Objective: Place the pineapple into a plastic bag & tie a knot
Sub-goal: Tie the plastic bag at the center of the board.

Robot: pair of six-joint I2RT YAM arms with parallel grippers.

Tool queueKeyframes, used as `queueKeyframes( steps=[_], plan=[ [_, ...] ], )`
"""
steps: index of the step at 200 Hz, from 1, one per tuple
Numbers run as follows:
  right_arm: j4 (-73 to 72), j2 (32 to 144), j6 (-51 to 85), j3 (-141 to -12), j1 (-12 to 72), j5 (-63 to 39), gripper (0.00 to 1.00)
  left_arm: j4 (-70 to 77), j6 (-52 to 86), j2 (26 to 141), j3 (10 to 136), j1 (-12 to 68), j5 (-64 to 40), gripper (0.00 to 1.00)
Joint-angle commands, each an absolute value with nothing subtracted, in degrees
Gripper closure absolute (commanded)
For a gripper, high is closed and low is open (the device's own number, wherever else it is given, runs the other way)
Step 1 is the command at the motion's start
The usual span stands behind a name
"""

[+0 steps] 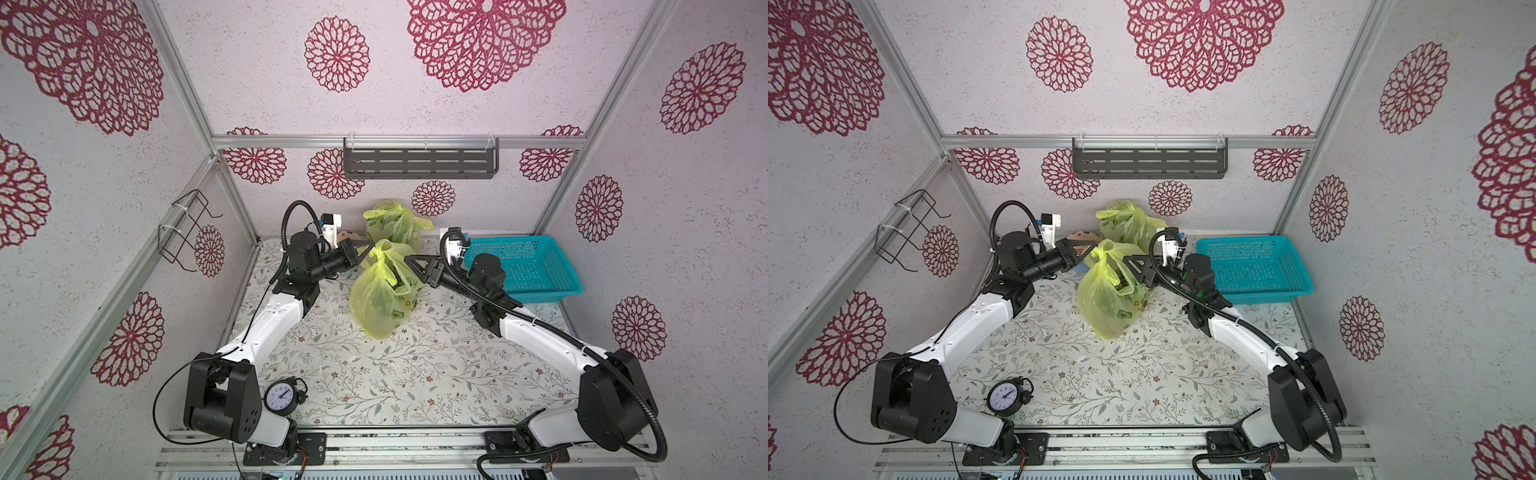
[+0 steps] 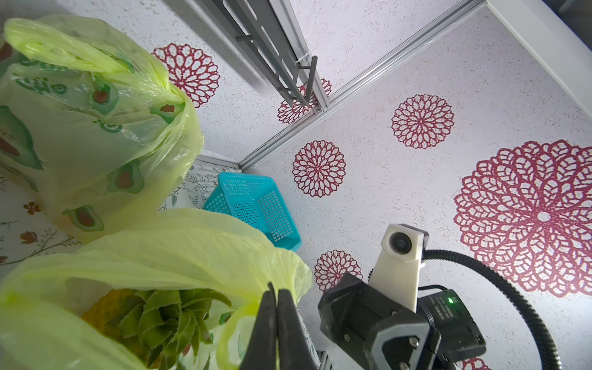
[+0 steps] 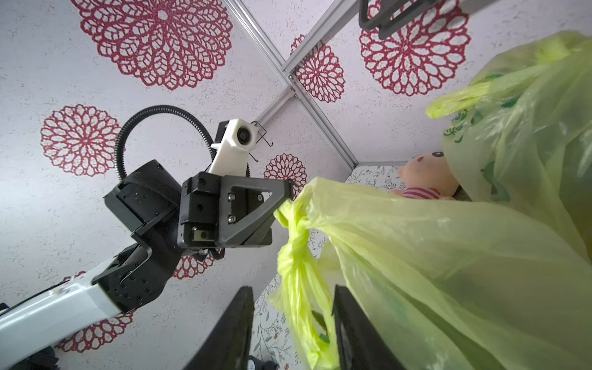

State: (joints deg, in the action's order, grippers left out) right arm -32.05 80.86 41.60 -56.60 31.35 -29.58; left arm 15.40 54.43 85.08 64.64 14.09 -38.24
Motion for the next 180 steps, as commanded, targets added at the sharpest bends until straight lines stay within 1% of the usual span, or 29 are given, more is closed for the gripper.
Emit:
queueKeyframes(
  steps=[1,15,27,79,107,128,150,165,180],
  plan=[
    [-23.9,79.8,38.5,-57.9,33.0,-29.2,0.50,16.7,54.2,83.8,65.5,13.7,-38.6,1.00],
    [-24.0,79.7,40.2,-57.4,33.7,-29.5,0.43,16.8,54.3,83.8,65.4,13.7,-38.6,1.00],
    [-24.2,80.0,41.3,-57.2,34.3,-30.0,0.40,16.8,54.4,83.8,65.3,13.7,-38.6,1.00],
    [-25.0,85.2,43.7,-60.2,35.0,-32.0,0.37,17.1,54.8,83.8,65.0,13.7,-38.8,1.00],
    [-26.5,88.0,44.0,-61.6,35.0,-32.1,0.30,17.3,55.1,83.8,65.0,13.7,-38.9,1.00],
    [-30.3,90.3,45.2,-62.5,35.0,-34.4,0.25,17.8,55.5,83.9,65.0,13.7,-39.0,1.00],
    [-36.6,93.0,48.9,-63.2,35.0,-39.1,0.25,17.8,55.6,83.8,65.1,13.7,-39.0,1.00],
    [-41.0,93.7,51.4,-62.7,35.0,-41.3,0.28,17.6,55.5,83.6,65.1,13.7,-38.9,1.00],
    [-42.5,93.0,52.1,-61.8,34.8,-41.6,0.35,17.2,55.1,83.4,65.0,13.7,-38.6,1.00]
  ],
)
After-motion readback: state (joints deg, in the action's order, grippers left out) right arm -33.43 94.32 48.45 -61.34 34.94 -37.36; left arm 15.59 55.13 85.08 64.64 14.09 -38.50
